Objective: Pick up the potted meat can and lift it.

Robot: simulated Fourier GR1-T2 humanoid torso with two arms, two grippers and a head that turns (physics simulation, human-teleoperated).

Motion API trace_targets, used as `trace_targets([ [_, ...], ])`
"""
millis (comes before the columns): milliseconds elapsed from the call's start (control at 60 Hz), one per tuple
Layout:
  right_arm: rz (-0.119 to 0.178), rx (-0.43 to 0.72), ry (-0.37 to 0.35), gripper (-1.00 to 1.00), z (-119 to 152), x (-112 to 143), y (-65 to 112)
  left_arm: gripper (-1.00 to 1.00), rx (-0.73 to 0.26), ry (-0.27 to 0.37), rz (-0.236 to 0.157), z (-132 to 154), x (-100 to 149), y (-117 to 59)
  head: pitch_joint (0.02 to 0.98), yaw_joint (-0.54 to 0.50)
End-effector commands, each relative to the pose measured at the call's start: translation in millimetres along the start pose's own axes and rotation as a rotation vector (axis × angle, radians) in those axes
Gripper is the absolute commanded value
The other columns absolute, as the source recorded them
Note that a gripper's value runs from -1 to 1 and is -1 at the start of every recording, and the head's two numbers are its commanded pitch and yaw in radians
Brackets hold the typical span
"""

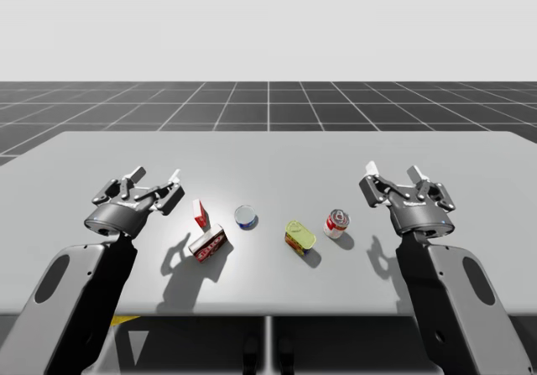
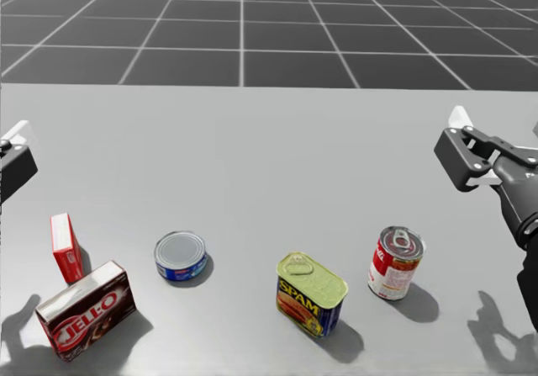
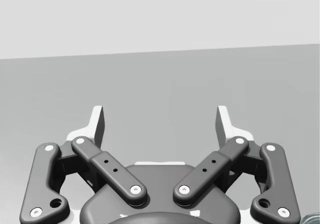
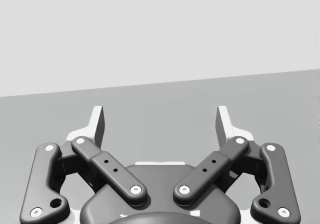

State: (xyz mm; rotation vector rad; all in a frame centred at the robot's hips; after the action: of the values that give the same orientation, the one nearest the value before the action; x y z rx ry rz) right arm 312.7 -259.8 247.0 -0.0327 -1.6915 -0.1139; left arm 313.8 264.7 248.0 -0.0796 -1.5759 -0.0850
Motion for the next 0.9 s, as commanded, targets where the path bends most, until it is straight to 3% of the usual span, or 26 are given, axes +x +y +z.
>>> trace_targets([
  [17,0.012,-0.007,-0.004,-1.0,-1,0,-1.2,-1.0,-0.001,0.002,-0.001,0,0,0.7,0.739,-0.1],
  [217,0.019,-0.013,-0.01,-1.0,-1,1,-2.4,-1.0,-0.001,0.002,0.014,-1,2,5.2,0.843,-0.14],
  [283,0.015,-0.012,-0.01,-1.0,-1,2,-2.3,-1.0,-0.001,0.002,0.015,-1,2,5.2,0.858,-0.14],
  [350,-0.009,0.006,-0.009,-1.0,0,4,-1.8,-1.0,-0.001,0.002,0.015,-1,2,4.7,0.867,-0.14],
  [417,-0.002,0.023,-0.006,-1.0,2,6,-1.0,-1.0,-0.001,0.003,0.018,-1,2,4.8,0.871,-0.15],
  [450,-0.03,0.051,0.009,-1.0,3,7,-1.1,-1.0,-0.001,0.003,0.019,-1,2,4.9,0.872,-0.15],
  [533,-0.059,0.066,0.021,-1.0,7,14,0.2,-1.0,-0.001,0.003,0.023,-2,2,5.2,0.874,-0.14],
  [617,-0.064,0.106,0.025,-1.0,18,22,6.2,-1.0,-0.002,0.003,0.024,-1,2,5.2,0.87,-0.14],
  [667,-0.083,0.147,0.04,-1.0,25,25,10.4,-1.0,-0.003,0.003,0.025,-1,2,5.2,0.867,-0.14],
  [767,-0.057,0.243,0.064,-1.0,48,25,22.9,-1.0,-0.003,0.003,0.026,-1,2,5.8,0.865,-0.15],
  [900,-0.052,0.372,0.083,-1.0,77,22,30.7,-1.0,-0.001,0.003,0.025,-2,2,6.4,0.863,-0.15],
])
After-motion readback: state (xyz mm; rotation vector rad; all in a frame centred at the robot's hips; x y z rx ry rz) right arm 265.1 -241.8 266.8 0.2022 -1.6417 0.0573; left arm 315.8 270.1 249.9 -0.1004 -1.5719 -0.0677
